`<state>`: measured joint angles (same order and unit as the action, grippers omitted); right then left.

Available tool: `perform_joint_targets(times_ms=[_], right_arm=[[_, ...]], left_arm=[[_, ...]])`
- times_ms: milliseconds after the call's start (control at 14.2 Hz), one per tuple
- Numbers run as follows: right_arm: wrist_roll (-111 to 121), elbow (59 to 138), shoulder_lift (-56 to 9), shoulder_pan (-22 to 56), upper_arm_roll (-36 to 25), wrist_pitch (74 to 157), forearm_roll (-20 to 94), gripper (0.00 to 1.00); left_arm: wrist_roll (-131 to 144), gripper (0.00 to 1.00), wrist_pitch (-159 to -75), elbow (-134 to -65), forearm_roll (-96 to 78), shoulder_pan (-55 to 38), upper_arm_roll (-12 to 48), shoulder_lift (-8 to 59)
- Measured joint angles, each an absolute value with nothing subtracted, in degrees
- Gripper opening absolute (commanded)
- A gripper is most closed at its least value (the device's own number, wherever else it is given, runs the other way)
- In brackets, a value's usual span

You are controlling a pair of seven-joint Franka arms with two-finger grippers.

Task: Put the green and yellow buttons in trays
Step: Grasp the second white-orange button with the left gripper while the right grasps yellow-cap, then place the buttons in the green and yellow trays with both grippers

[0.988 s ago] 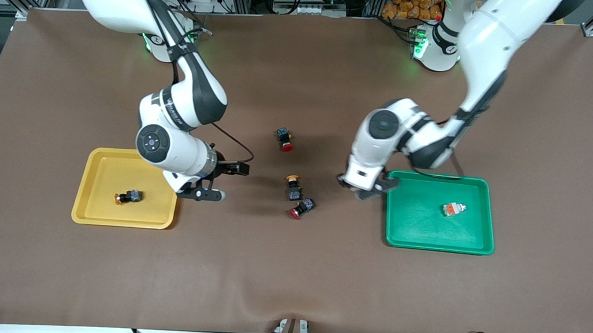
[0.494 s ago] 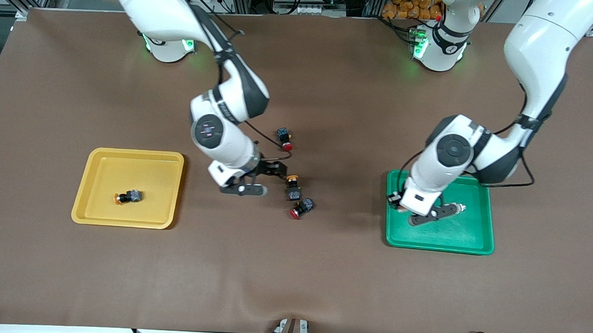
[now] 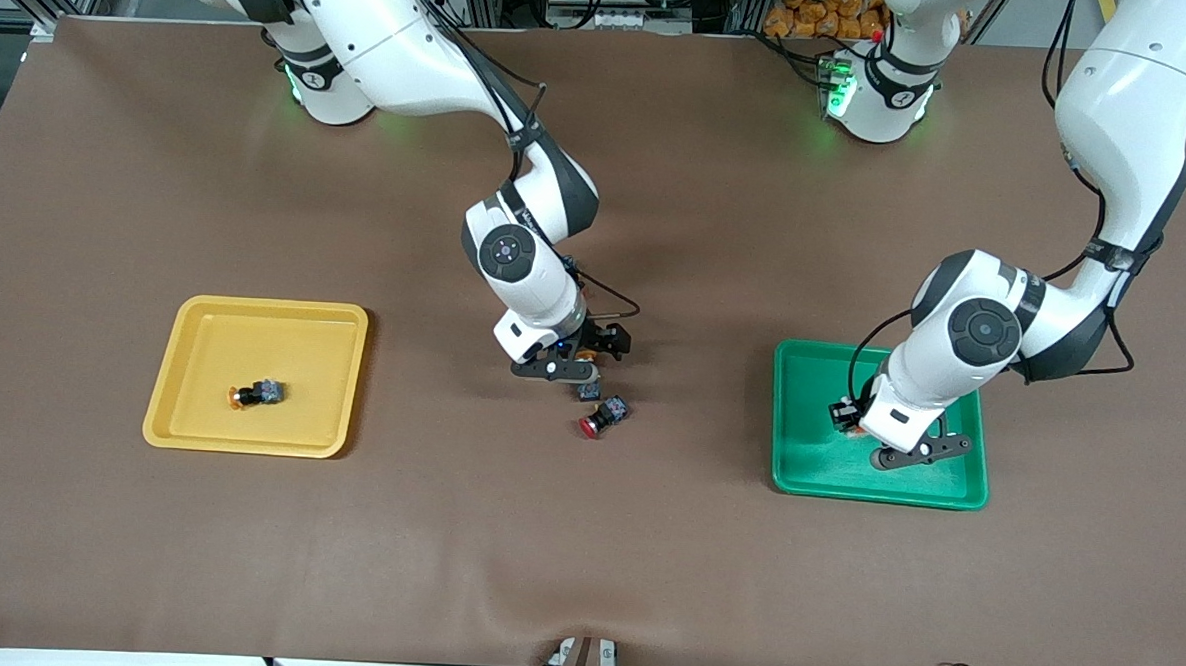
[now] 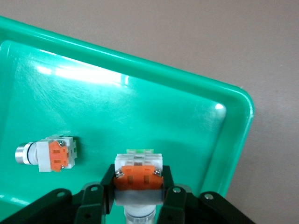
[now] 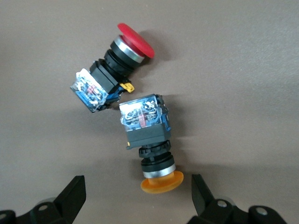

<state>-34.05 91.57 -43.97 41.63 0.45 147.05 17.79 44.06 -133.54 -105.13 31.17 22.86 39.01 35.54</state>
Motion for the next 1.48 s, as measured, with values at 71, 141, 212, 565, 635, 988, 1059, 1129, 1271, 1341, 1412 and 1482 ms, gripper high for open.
perform_joint_targets(times_ms=[71,141,212,565,635,988,1059,1129,1271,1341,1412,1482], right_arm=[[-34.6,91.5,-44.4,41.8,0.4,148.1,17.8,0.46],[-35.1,91.4,-44.8,41.9,0.4,148.9,17.8,0.33],[-35.4,91.4,-45.1,42.1,0.4,149.4,17.7,0.29],[-35.6,91.1,-45.6,42.6,-0.4,150.0,14.2,0.00],[-36.0,91.0,-45.6,42.6,-0.6,149.9,14.1,0.00],[-37.5,88.3,-41.2,40.1,-3.2,132.8,13.9,0.00],[-37.0,88.1,-39.0,38.3,-3.6,127.5,13.6,0.00],[-35.3,88.1,-36.5,35.7,-3.7,121.6,13.4,0.00],[-29.9,88.2,-32.8,30.1,-3.9,112.0,13.3,0.00],[-27.1,88.5,-31.6,27.4,-3.9,108.6,13.3,0.00],[-23.7,89.4,-30.7,24.9,-4.0,106.8,13.3,0.00],[-19.4,91.2,-30.1,22.4,-4.0,106.3,13.2,0.00]], left_arm=[[43.9,0.00,-133.6,-105.1,31.2,22.9,38.8,35.9],[43.8,0.00,-133.6,-105.1,31.3,22.9,38.7,36.2],[43.8,0.00,-133.6,-105.1,31.4,22.9,38.6,36.5],[43.8,0.00,-133.6,-105.1,31.4,22.9,38.6,37.1],[43.8,0.00,-133.7,-105.1,31.4,22.9,38.5,37.4],[43.8,0.00,-134.0,-105.1,32.0,22.9,37.9,38.5],[43.8,0.00,-134.2,-105.1,32.0,22.9,37.9,38.7],[43.8,0.00,-134.8,-105.1,32.0,22.8,37.9,39.0],[43.8,0.00,-135.9,-105.1,32.1,22.6,37.9,39.9],[43.8,0.00,-136.2,-105.1,32.1,22.5,37.9,40.3],[43.8,0.00,-136.4,-105.1,32.1,22.5,37.9,40.6],[43.8,0.00,-136.6,-105.1,32.1,22.5,37.9,40.8]])
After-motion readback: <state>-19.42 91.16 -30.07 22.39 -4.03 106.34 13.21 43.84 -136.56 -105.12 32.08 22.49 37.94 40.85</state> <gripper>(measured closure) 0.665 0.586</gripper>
